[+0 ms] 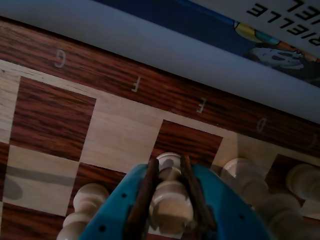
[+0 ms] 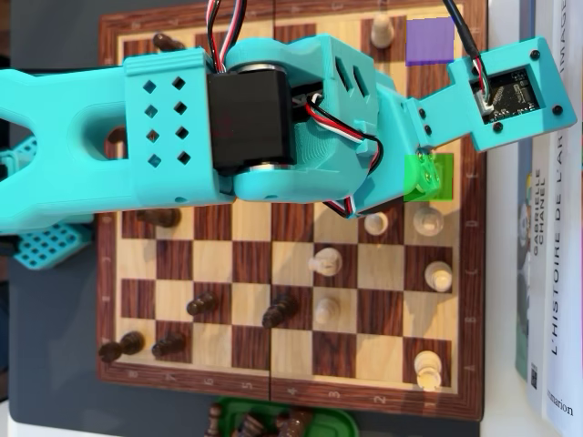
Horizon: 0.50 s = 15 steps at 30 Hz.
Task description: Play chess
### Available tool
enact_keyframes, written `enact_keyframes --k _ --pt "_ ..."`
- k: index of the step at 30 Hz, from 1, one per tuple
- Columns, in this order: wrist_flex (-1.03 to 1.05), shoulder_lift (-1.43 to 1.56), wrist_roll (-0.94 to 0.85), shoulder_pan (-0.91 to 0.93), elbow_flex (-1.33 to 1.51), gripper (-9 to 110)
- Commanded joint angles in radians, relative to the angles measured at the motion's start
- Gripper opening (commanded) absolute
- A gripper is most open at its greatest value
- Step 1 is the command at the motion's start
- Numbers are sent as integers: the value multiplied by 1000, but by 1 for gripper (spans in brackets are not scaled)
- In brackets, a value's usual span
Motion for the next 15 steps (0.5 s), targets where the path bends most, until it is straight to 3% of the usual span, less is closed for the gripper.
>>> enact_keyframes --k 1,15 --pt "-9 66 -3 6 -14 4" --pt "-32 66 -5 9 -23 4"
